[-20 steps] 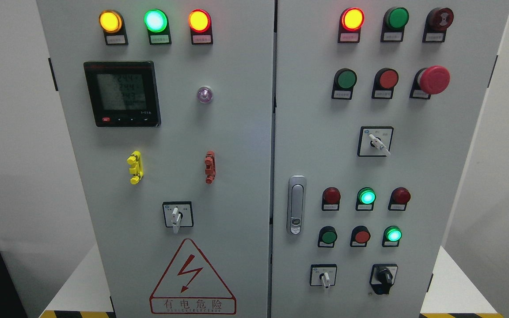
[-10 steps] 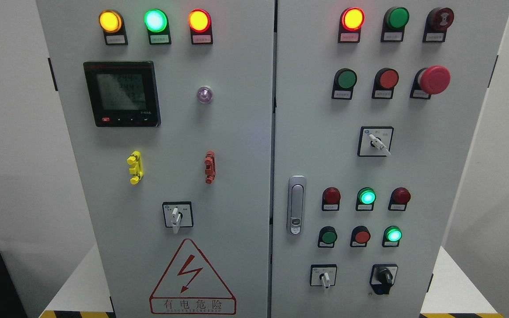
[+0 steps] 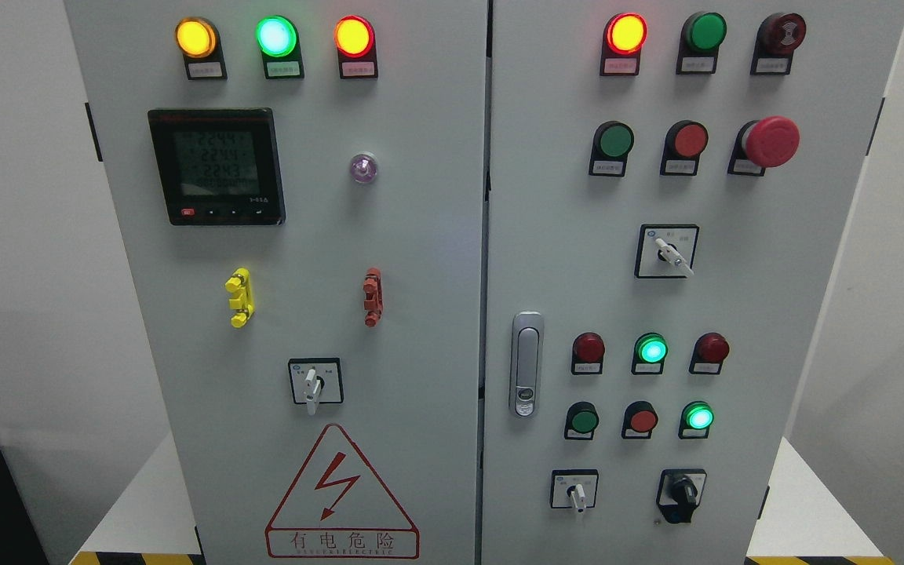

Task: Turn on light switch 1

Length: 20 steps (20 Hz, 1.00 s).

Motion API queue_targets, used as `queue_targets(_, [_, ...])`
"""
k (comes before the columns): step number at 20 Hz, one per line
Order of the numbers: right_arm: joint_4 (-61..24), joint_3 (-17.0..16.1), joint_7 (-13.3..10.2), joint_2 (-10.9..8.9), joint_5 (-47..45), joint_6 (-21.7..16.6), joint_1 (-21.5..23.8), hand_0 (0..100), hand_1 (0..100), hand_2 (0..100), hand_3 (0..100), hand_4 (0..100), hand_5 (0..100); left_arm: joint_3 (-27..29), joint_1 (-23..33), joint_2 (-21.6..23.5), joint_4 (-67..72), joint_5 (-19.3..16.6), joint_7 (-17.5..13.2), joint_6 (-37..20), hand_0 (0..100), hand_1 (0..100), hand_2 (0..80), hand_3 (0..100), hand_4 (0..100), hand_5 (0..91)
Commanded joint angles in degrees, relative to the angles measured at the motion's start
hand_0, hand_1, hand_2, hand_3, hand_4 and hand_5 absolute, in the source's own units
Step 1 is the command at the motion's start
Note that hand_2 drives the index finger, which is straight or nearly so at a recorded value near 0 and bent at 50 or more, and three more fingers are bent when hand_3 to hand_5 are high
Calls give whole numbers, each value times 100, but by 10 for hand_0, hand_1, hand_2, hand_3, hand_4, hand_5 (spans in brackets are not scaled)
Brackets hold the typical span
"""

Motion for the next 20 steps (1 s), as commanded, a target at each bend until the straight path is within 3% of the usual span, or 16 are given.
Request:
queue_targets(1, [0,2,5,2,0,-1,0,0,0,0,0,0,0,-65,-39,-58,-1950,0,20,7,264,274,370,633,738,473])
queue_targets(6, [0,2,5,2,0,-1,0,0,0,0,0,0,0,-232,-152,-93,-2382,-35,81,59,236,305,438,674,760,501])
queue_targets(11, [0,2,5,2,0,-1,0,0,0,0,0,0,0,-276,-522,-251,-2548,-96,371,471,128,404,509,762,809,639])
queue_targets(15, [0,-7,5,2,0,-1,0,0,0,0,0,0,0,-346,-741,-331,-2593,-360,547,744,102,463,528,801,832,675])
queue_targets(20, [0,-7,5,2,0,-1,0,0,0,0,0,0,0,-566,-961,-392,-2593,-369,889,1359,81,491,530,809,843,715])
